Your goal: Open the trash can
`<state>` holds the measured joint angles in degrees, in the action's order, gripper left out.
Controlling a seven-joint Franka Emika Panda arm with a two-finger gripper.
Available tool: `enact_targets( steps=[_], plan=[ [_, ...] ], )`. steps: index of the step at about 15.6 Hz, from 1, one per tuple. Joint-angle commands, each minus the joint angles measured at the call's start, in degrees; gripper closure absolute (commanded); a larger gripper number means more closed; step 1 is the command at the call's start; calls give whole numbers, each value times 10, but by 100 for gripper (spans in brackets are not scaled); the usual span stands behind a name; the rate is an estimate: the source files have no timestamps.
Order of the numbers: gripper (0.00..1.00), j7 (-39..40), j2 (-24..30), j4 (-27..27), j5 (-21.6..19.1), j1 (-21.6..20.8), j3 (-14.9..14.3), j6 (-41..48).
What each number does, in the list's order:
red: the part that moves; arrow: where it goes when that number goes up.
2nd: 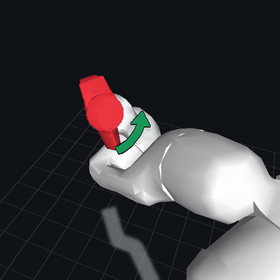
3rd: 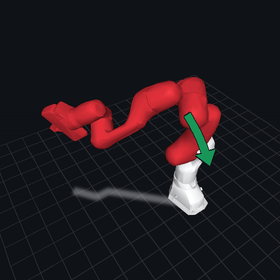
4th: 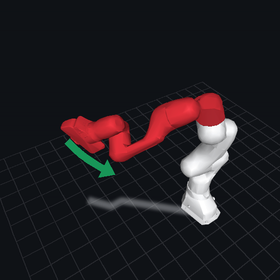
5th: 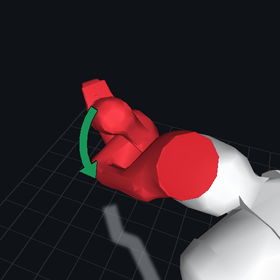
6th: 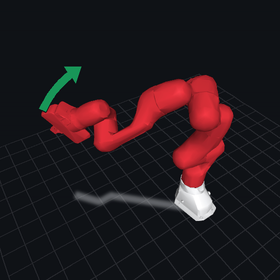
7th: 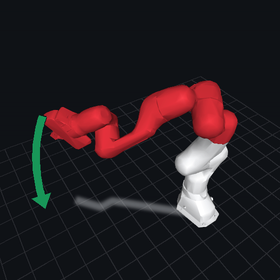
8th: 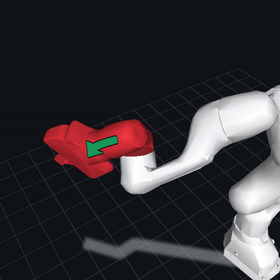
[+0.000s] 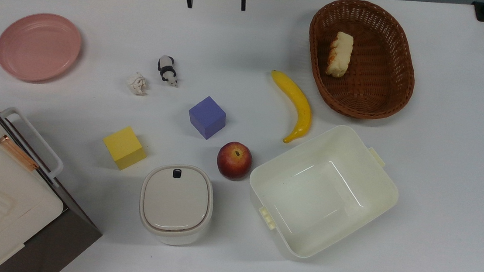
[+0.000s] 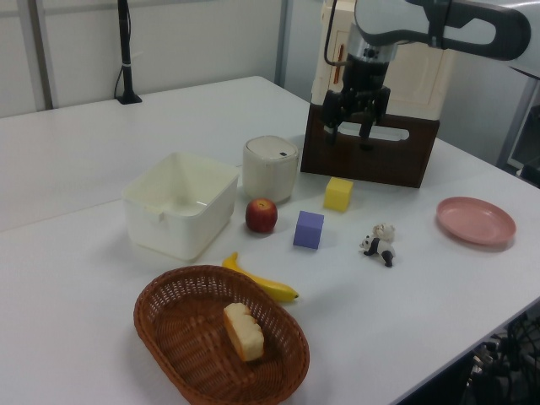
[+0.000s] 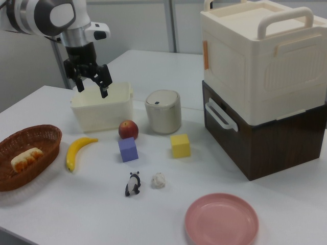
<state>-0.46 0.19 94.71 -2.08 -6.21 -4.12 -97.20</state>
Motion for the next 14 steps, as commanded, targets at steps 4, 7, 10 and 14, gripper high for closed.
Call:
enact_targets(
  steps=[4, 7, 10, 14],
  plan=[
    [0, 6, 16, 13, -17, -6, -11, -4],
    [0, 6, 16, 13, -17, -6, -11, -4],
    [0, 7, 16, 14, -17, -7, -11, -4],
    [0, 7, 15, 14, -16, -8, -10, -4]
  ],
)
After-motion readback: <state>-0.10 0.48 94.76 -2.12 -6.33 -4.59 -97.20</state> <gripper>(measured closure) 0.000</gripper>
